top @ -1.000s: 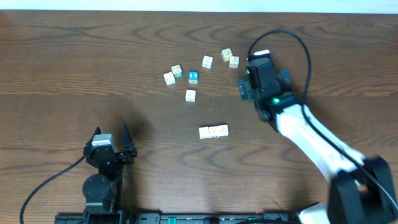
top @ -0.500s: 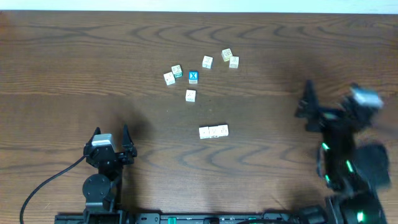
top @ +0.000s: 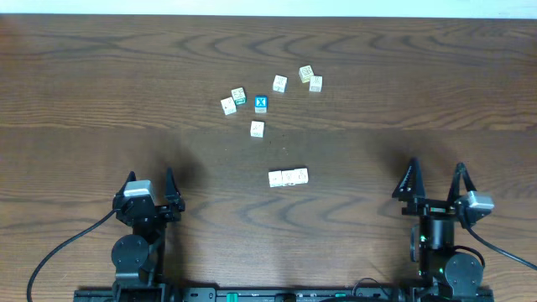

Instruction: Lift 3 blocks

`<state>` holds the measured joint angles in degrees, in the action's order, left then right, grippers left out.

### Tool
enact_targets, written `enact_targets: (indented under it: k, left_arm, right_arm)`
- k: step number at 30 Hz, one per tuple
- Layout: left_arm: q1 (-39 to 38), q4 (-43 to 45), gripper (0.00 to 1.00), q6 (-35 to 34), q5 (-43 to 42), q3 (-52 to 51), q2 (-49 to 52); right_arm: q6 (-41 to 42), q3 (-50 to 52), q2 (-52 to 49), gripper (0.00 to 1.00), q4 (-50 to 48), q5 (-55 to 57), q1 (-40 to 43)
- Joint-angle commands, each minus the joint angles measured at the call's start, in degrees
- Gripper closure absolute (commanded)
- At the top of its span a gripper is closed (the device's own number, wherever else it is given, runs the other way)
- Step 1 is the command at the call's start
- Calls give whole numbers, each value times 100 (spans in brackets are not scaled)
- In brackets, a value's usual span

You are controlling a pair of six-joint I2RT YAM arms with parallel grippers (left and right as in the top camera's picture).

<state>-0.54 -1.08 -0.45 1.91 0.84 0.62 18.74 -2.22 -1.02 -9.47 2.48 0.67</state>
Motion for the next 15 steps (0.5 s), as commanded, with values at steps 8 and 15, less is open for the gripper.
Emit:
enact_targets:
  k: [8, 15]
  left_arm:
    - [-13, -278, 27, -68, 221, -61, -28]
    - [-13, -278, 26, -68, 219, -61, -28]
  right_arm:
    - [-179, 195, 74, 1, 1357, 140, 55]
    - [-573, 195, 74, 1, 1375, 35, 52]
